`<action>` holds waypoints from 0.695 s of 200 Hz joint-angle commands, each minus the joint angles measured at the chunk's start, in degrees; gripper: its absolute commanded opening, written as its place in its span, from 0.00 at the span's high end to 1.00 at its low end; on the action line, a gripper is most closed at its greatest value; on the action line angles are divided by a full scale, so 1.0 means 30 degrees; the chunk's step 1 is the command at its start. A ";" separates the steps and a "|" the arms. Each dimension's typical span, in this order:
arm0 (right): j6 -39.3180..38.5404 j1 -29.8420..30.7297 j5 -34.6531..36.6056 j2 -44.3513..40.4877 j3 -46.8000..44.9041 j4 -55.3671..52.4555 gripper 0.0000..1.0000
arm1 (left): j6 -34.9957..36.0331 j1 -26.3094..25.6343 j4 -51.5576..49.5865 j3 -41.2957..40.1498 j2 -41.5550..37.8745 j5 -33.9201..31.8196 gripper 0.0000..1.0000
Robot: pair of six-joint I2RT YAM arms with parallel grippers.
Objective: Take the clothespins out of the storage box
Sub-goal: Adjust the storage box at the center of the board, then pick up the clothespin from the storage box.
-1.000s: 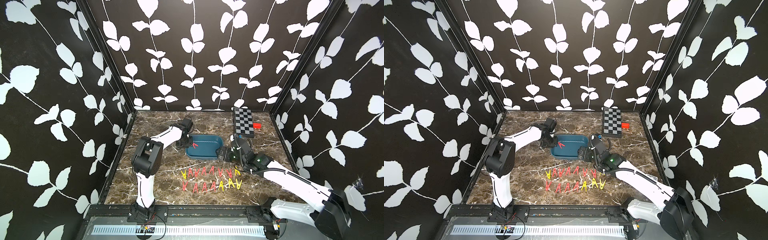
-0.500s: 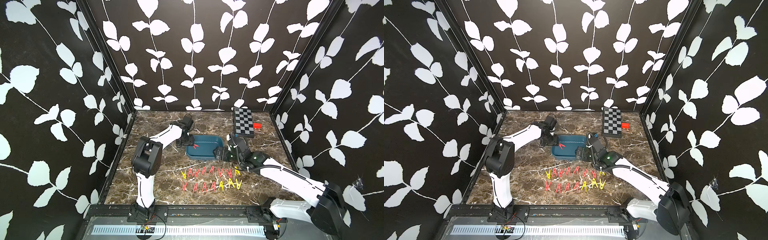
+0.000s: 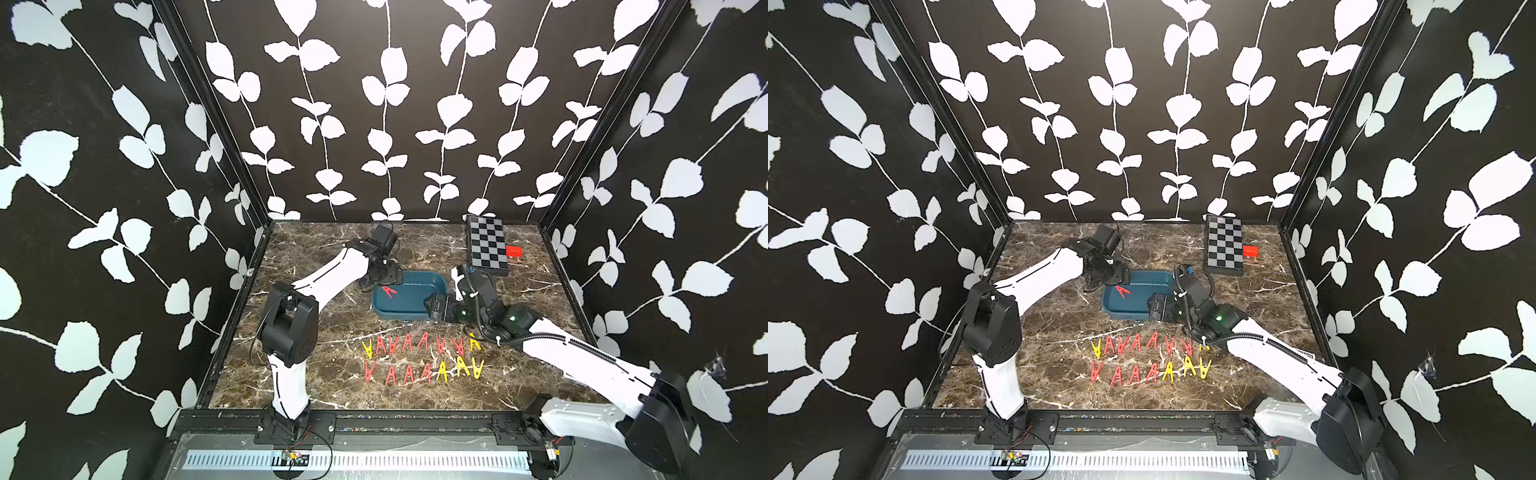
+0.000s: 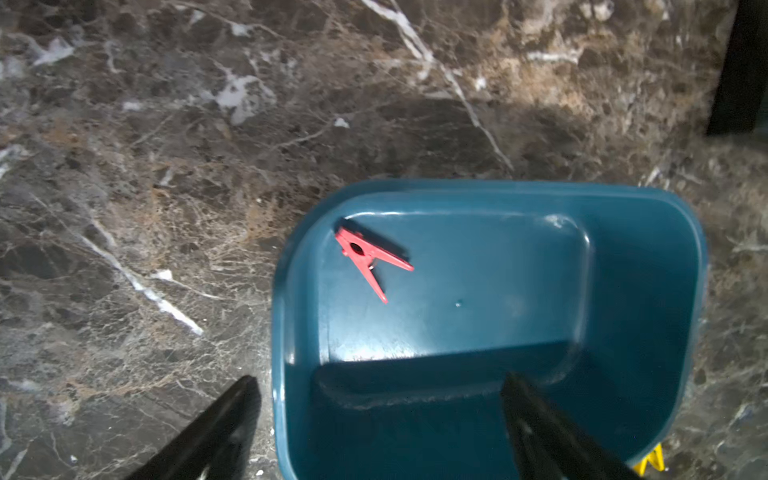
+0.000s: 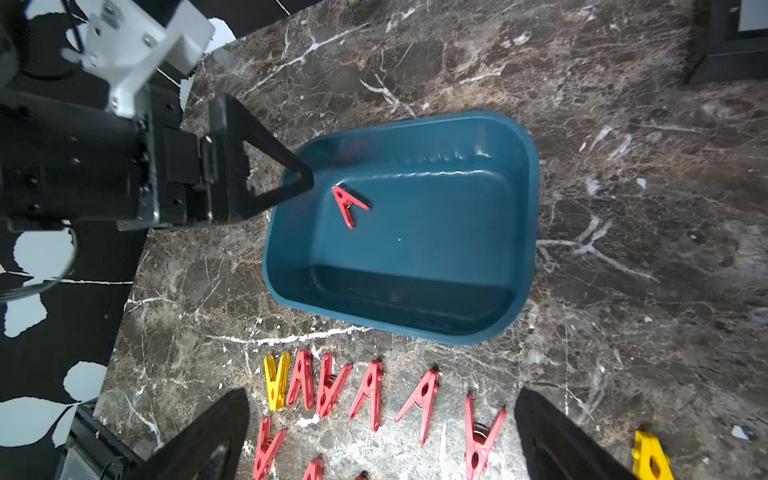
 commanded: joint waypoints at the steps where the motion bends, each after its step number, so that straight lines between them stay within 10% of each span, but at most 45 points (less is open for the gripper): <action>1: -0.0045 0.0101 0.0431 -0.0694 -0.0351 0.0382 0.01 | -0.0860 -0.0304 -0.0549 0.0532 -0.0044 -0.0390 0.25; 51: -0.0042 0.0073 0.0451 -0.1063 -0.0617 0.0338 0.01 | -0.0828 -0.0404 -0.1053 0.1161 0.1833 -0.1243 0.64; 139: 0.0016 0.0091 0.0585 -0.1130 -0.0794 0.0276 0.01 | -0.1464 -0.0394 -0.1722 0.2816 0.4783 -0.1067 0.64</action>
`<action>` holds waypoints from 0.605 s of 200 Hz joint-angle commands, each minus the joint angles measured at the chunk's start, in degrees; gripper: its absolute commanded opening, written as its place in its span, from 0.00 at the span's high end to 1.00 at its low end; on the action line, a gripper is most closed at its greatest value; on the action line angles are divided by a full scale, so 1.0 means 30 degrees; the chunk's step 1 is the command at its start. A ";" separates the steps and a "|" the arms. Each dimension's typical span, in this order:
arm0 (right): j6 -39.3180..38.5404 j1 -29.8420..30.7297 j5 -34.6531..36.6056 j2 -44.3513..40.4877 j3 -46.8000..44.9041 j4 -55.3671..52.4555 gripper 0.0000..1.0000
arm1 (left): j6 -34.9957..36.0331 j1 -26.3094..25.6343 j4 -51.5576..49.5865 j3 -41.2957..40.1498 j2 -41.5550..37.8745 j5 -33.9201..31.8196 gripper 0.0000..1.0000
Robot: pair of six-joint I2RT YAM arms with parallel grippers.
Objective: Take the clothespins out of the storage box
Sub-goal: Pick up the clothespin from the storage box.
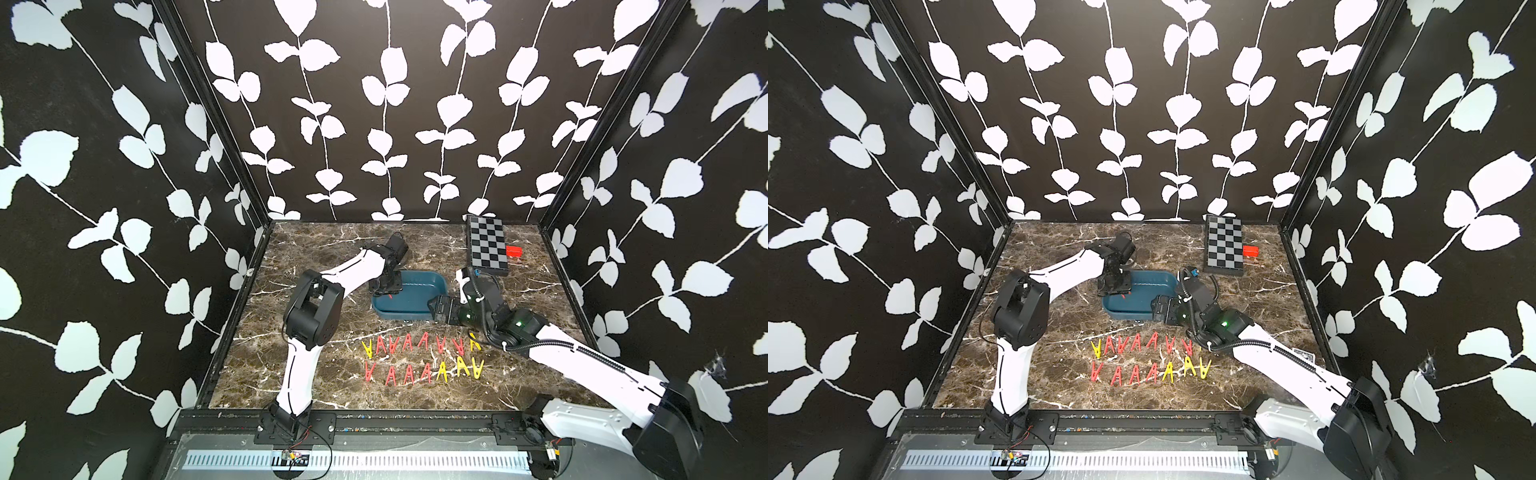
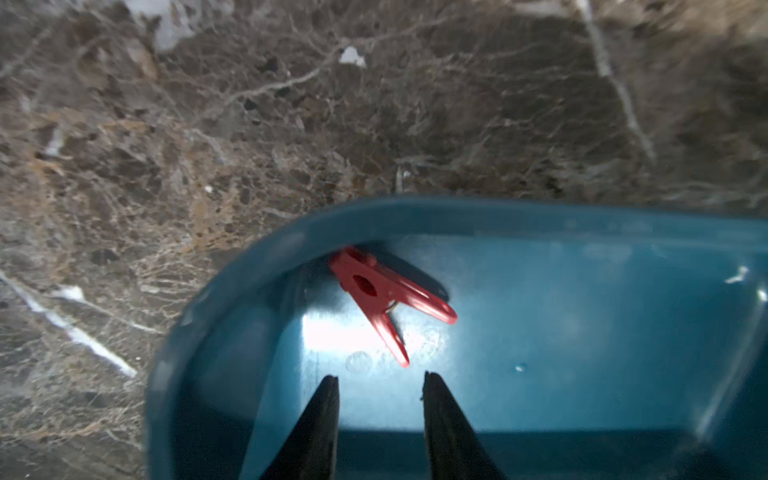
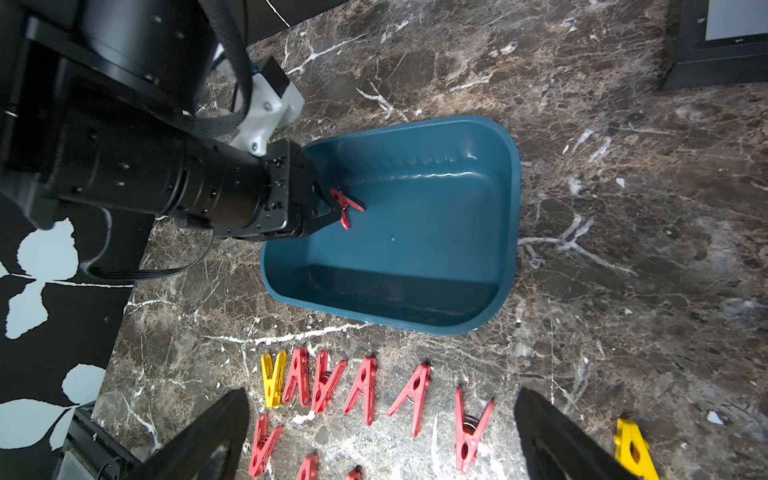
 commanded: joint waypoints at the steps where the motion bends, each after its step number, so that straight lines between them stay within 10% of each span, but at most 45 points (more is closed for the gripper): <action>1: 0.0016 0.0075 0.0265 -0.0303 -0.0190 0.0285 0.01 | -0.0236 0.0003 -0.0736 0.0863 0.0385 -0.0240 0.63; 121: -0.0172 0.0067 -0.0069 -0.0069 0.0014 0.0262 0.01 | -0.0202 0.0003 -0.1670 0.1899 0.1434 -0.0369 0.97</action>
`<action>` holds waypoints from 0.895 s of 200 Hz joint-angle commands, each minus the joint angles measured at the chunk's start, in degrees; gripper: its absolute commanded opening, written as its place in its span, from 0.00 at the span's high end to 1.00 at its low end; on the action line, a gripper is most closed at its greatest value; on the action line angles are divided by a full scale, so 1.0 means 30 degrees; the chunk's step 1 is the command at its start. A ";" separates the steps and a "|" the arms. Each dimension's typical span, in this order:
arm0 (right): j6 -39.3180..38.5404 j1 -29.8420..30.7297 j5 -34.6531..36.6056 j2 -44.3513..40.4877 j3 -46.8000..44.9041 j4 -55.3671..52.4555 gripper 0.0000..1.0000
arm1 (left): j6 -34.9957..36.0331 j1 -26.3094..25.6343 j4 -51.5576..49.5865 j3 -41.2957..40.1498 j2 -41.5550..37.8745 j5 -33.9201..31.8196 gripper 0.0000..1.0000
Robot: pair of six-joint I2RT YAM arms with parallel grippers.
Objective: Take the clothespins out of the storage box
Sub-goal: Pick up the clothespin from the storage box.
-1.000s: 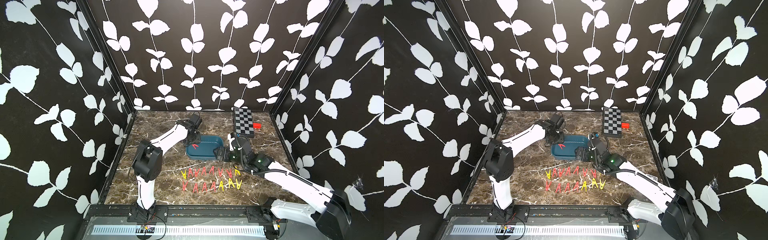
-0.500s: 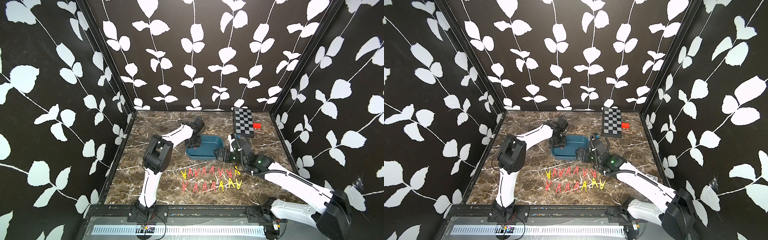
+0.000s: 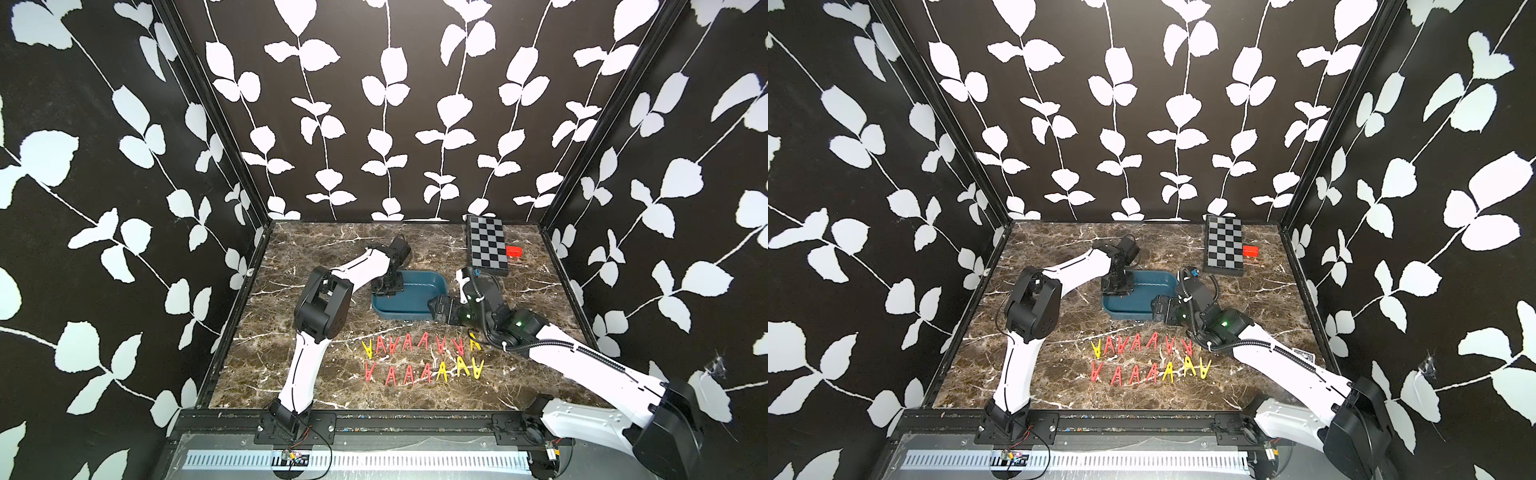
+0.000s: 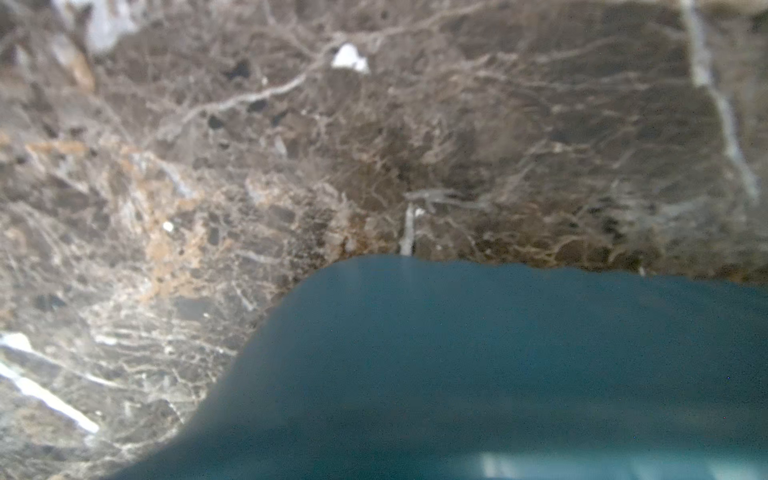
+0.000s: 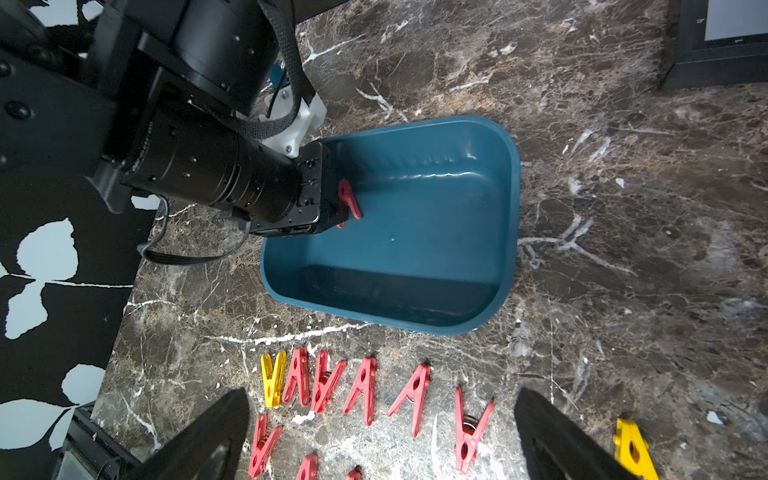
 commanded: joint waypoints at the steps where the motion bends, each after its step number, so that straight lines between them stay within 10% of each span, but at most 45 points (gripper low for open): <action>1: -0.0180 0.0081 -0.0100 -0.0067 0.0007 0.0271 0.01 | -0.0129 0.0002 -0.0964 0.0345 -0.0512 -0.0048 0.97; 179: -0.0951 0.0888 -0.0880 -0.0632 -0.0373 0.0911 0.01 | 0.2546 -0.1511 -0.1206 -0.8465 -1.3181 0.0117 0.98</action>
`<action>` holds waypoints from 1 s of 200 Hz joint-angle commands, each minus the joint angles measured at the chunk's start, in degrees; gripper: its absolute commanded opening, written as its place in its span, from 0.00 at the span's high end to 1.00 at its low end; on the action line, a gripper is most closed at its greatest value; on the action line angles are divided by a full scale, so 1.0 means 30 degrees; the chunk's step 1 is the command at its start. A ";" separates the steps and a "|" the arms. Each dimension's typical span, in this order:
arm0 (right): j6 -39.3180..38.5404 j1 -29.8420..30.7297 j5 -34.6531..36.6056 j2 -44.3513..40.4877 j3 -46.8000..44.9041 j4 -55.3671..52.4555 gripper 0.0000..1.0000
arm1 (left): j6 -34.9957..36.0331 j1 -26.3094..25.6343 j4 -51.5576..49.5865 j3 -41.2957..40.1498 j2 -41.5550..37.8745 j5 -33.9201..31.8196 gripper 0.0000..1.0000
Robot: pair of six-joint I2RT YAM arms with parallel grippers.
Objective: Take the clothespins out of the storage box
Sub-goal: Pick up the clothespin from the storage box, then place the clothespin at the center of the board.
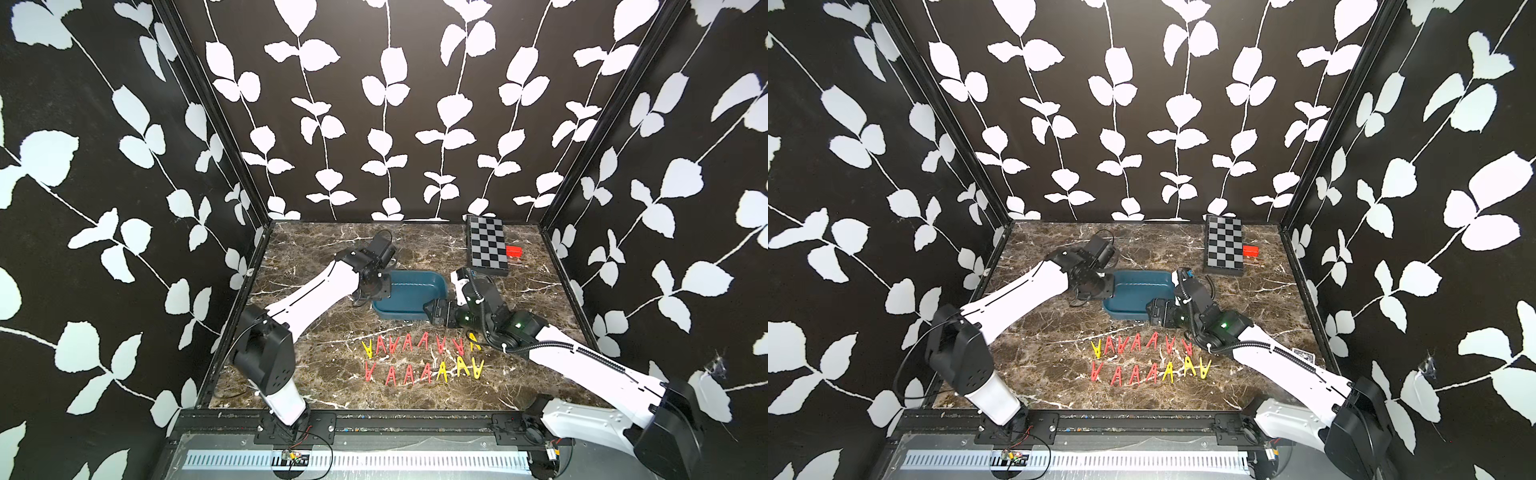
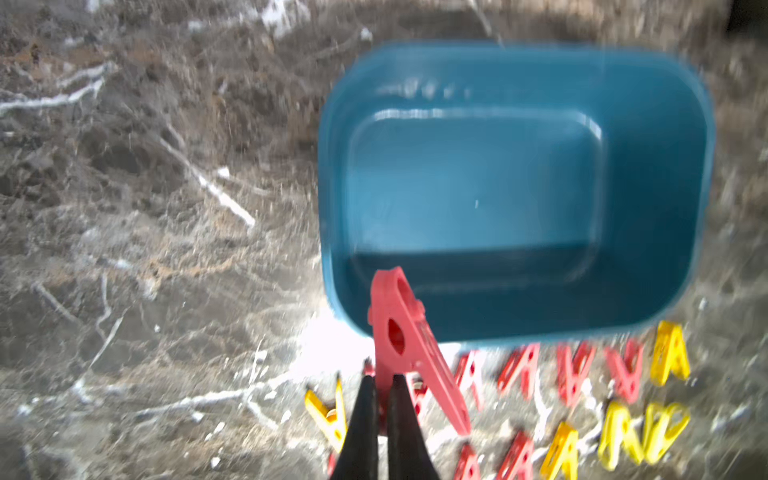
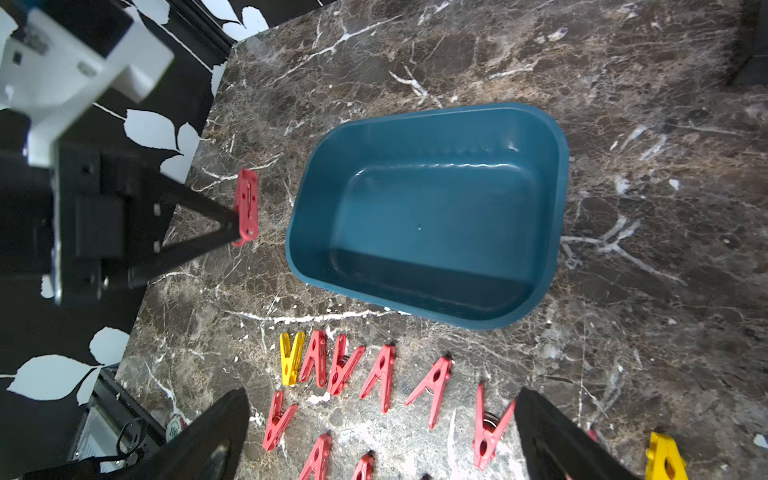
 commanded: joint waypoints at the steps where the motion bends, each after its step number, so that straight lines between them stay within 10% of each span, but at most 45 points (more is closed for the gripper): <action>1: -0.0076 0.0457 0.0349 -0.0525 -0.0234 0.0411 0.01 | 0.0844 -0.0534 -0.0455 -0.1498 -0.1911 0.0108 0.98; 91: 0.0626 0.1218 0.1777 -0.2419 -0.1112 -0.0787 0.01 | 0.1126 -0.4008 0.0388 -0.8204 -0.7198 0.0946 0.99; 200: 0.1374 0.2140 0.3107 -0.3668 -0.1406 -0.1814 0.01 | 0.0830 -0.6741 0.2567 -1.1251 -0.5568 0.1491 1.00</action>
